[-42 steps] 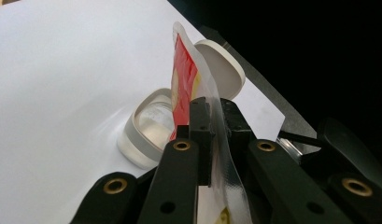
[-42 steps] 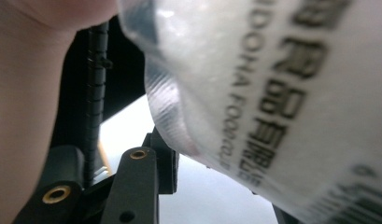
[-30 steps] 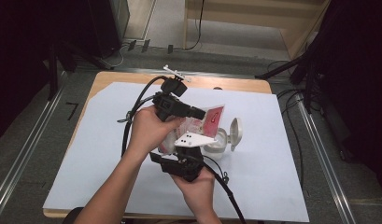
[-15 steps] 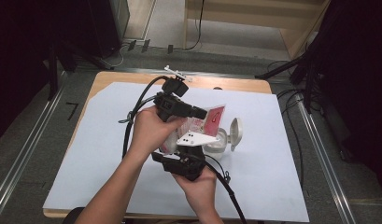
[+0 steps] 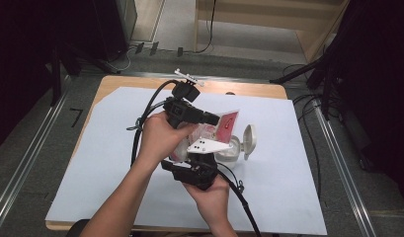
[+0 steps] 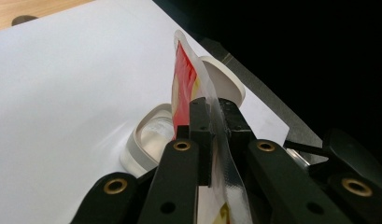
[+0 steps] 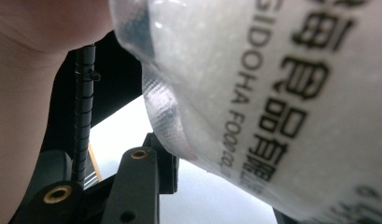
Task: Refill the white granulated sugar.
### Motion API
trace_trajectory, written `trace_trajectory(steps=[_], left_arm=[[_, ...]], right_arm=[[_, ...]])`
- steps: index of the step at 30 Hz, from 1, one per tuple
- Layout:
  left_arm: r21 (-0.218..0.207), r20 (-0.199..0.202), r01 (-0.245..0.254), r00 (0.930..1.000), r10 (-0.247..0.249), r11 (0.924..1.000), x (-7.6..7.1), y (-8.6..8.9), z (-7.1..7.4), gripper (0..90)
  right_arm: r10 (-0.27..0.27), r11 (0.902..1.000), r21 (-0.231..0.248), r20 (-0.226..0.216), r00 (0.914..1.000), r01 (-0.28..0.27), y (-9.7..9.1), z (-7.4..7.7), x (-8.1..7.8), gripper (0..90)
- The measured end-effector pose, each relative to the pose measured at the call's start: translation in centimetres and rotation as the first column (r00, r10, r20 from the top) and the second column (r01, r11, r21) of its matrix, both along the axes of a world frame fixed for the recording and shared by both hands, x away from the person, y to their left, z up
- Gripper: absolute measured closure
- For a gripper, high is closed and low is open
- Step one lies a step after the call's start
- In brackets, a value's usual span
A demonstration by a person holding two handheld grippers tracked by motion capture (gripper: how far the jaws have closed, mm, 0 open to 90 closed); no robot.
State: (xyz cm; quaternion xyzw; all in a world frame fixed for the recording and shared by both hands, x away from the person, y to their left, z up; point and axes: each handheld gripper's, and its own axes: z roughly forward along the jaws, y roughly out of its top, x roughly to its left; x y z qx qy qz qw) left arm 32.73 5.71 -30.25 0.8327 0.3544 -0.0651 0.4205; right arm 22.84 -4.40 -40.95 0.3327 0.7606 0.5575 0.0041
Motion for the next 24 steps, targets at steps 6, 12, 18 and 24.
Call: trace_trajectory(steps=[6,12,18,24], left_arm=[[0.012,0.008,0.004,1.0,-0.004,0.9999,-0.26,-0.11,0.07,85.9],[0.017,0.004,0.009,1.0,-0.009,0.9998,-0.34,-0.18,0.09,86.0],[0.013,0.007,0.008,0.9999,-0.008,0.9999,-0.38,-0.04,-0.05,86.4],[0.015,0.007,0.008,0.9999,-0.008,0.9999,-0.46,-0.15,-0.04,86.5]], right_arm=[[0.002,1.0,0.008,-0.001,1.0,-0.002,0.07,-0.04,-0.2,63.1],[-0.004,1.0,0.008,0.007,1.0,0.004,0.02,-0.12,-0.31,63.1],[-0.007,1.0,0.0,0.009,0.9999,0.007,0.12,-0.17,-0.36,63.0],[-0.005,1.0,0.0,0.008,1.0,0.005,0.07,-0.16,-0.45,63.1]])
